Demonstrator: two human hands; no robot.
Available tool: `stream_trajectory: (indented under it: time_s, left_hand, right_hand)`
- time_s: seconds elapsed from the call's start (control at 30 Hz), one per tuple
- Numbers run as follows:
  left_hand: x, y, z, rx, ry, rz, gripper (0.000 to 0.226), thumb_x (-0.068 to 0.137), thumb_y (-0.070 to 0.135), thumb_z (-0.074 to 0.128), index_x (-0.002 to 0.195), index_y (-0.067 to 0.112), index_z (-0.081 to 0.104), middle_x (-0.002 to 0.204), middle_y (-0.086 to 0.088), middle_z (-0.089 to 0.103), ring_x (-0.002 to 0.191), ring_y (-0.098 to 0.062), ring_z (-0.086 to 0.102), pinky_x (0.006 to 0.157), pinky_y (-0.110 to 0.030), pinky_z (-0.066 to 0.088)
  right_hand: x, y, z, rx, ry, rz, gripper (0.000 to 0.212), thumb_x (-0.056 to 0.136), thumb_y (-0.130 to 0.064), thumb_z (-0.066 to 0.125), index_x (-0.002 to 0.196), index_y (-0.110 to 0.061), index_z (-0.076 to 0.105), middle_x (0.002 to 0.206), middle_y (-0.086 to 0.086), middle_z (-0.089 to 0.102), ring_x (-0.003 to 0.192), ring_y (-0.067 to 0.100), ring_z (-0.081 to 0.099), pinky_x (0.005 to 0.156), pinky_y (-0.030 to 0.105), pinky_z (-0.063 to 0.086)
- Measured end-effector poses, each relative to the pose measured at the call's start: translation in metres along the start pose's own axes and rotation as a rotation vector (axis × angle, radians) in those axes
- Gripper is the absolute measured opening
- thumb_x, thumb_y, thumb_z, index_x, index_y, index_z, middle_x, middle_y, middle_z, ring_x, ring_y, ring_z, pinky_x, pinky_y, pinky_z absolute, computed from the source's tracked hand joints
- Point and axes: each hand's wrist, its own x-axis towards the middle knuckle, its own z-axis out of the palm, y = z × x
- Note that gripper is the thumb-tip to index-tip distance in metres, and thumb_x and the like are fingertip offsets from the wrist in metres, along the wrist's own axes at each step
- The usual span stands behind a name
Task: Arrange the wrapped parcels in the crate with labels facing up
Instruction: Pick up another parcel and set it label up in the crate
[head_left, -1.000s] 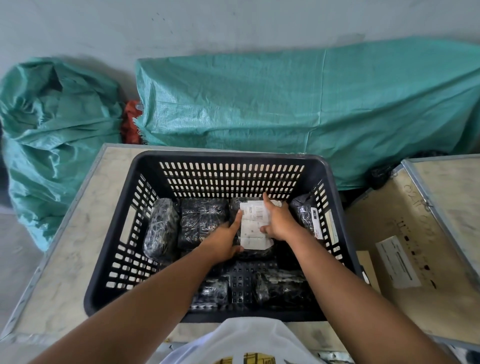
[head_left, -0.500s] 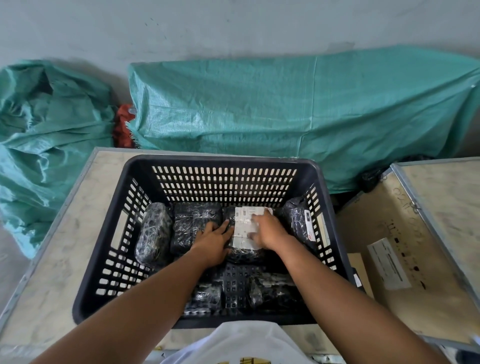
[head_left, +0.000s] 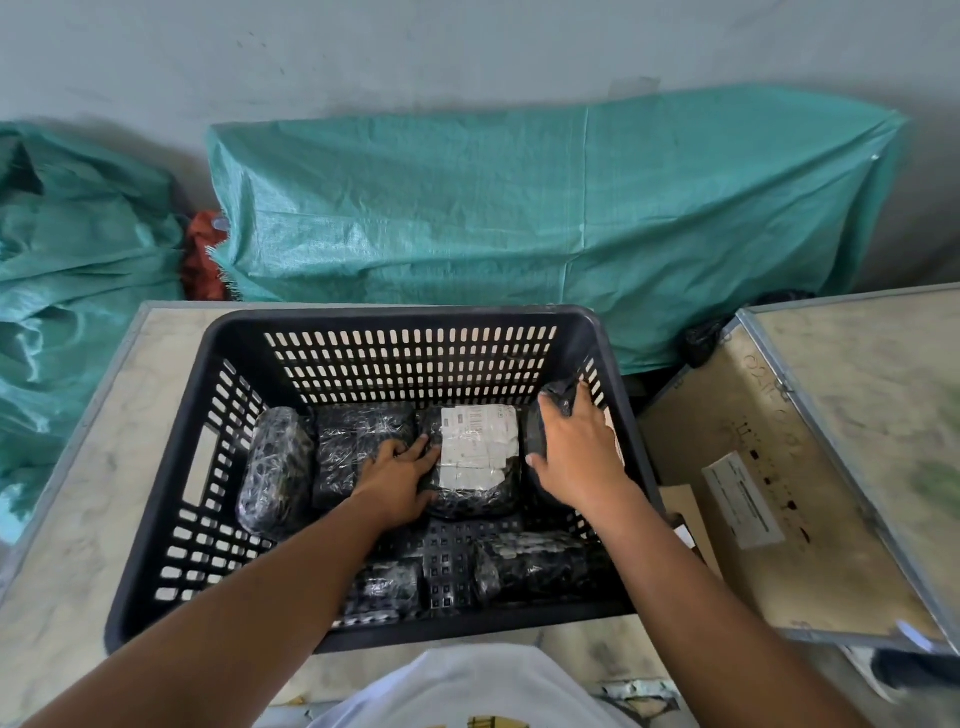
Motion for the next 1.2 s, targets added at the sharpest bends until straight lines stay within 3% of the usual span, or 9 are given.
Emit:
stream_trajectory:
  time_s: [0.27, 0.6, 0.7, 0.73, 0.8, 0.87, 0.93, 1.07, 1.2]
  left_hand:
    - [-0.002, -0.002, -0.004, -0.031, 0.0, 0.002, 0.079, 0.097, 0.053, 0.057, 0.163, 0.037, 0.016, 0.172, 0.009, 0.007, 0.146, -0.028, 0.018, 0.114, -0.057, 0.035]
    - [-0.004, 0.0, -0.006, -0.041, -0.001, 0.001, 0.078, 0.097, 0.052, 0.057, 0.162, 0.037, 0.017, 0.172, 0.008, 0.009, 0.145, -0.028, 0.018, 0.114, -0.056, 0.035]
    - [-0.003, 0.001, -0.007, -0.065, -0.002, -0.01, 0.08, 0.096, 0.051, 0.061, 0.162, 0.038, 0.018, 0.171, 0.011, 0.013, 0.145, -0.027, 0.019, 0.113, -0.055, 0.035]
    - [-0.003, 0.001, -0.008, -0.094, -0.001, -0.017, 0.08, 0.095, 0.049, 0.063, 0.161, 0.038, 0.019, 0.17, 0.013, 0.015, 0.145, -0.026, 0.02, 0.114, -0.054, 0.035]
    - [-0.003, -0.001, -0.01, -0.177, 0.006, -0.022, 0.082, 0.092, 0.044, 0.07, 0.16, 0.04, 0.024, 0.169, 0.015, 0.019, 0.144, -0.026, 0.022, 0.115, -0.053, 0.033]
    - [-0.005, -0.003, -0.014, -0.249, 0.024, -0.017, 0.084, 0.09, 0.039, 0.074, 0.159, 0.042, 0.026, 0.168, 0.017, 0.019, 0.145, -0.027, 0.022, 0.117, -0.055, 0.03]
    - [-0.007, -0.001, -0.024, -0.331, 0.061, -0.024, 0.084, 0.089, 0.039, 0.076, 0.158, 0.042, 0.029, 0.168, 0.019, 0.019, 0.149, -0.029, 0.018, 0.12, -0.058, 0.023]
    - [-0.019, 0.011, -0.063, -0.506, 0.192, 0.051, 0.084, 0.083, 0.04, 0.081, 0.156, 0.035, 0.039, 0.164, 0.017, 0.03, 0.152, -0.027, 0.024, 0.123, -0.055, 0.025]
    - [-0.051, 0.037, -0.098, -0.604, 0.207, 0.246, 0.102, 0.071, 0.06, 0.083, 0.157, 0.046, 0.03, 0.159, 0.015, 0.041, 0.141, 0.0, 0.035, 0.122, -0.039, 0.033]
  right_hand:
    - [0.0, 0.008, 0.015, -0.086, 0.09, -0.176, 0.092, 0.09, -0.056, 0.069, 0.163, -0.023, 0.024, 0.169, 0.012, 0.025, 0.146, 0.031, 0.039, 0.114, 0.048, 0.036]
    - [0.009, 0.004, 0.025, 0.567, -0.109, -0.096, 0.076, 0.09, -0.039, 0.077, 0.156, -0.039, 0.039, 0.164, 0.014, 0.034, 0.153, 0.032, 0.028, 0.124, 0.043, 0.026]
    - [0.015, 0.008, 0.027, 0.647, -0.098, -0.075, 0.074, 0.091, -0.029, 0.077, 0.156, -0.033, 0.042, 0.132, 0.0, 0.065, 0.1, 0.013, 0.07, 0.094, 0.013, 0.047]
    - [0.016, 0.008, 0.029, 0.647, -0.073, -0.072, 0.073, 0.092, -0.028, 0.076, 0.156, -0.031, 0.042, 0.109, -0.005, 0.067, 0.066, 0.006, 0.063, 0.075, 0.004, 0.047]
    - [0.018, 0.009, 0.031, 0.669, -0.039, -0.05, 0.071, 0.093, -0.024, 0.074, 0.156, -0.029, 0.042, 0.086, -0.012, 0.061, 0.043, 0.003, 0.051, 0.064, 0.007, 0.052]
    - [0.017, 0.01, 0.029, 0.686, -0.019, -0.033, 0.07, 0.093, -0.024, 0.074, 0.155, -0.028, 0.043, 0.103, 0.0, 0.076, 0.077, 0.023, 0.076, 0.083, 0.03, 0.061]
    - [0.015, 0.013, 0.024, 0.708, -0.015, -0.018, 0.07, 0.092, -0.024, 0.075, 0.155, -0.027, 0.044, 0.133, 0.007, 0.068, 0.108, 0.042, 0.068, 0.082, 0.03, 0.059]
    - [0.011, 0.022, 0.013, 0.779, 0.003, -0.009, 0.07, 0.089, -0.024, 0.079, 0.152, -0.027, 0.048, 0.15, 0.002, 0.056, 0.124, 0.019, 0.064, 0.096, 0.018, 0.046]
    - [0.002, 0.022, -0.014, 1.012, 0.079, 0.051, 0.071, 0.085, -0.023, 0.083, 0.149, -0.027, 0.053, 0.128, 0.0, 0.073, 0.113, 0.011, 0.071, 0.093, 0.029, 0.058]
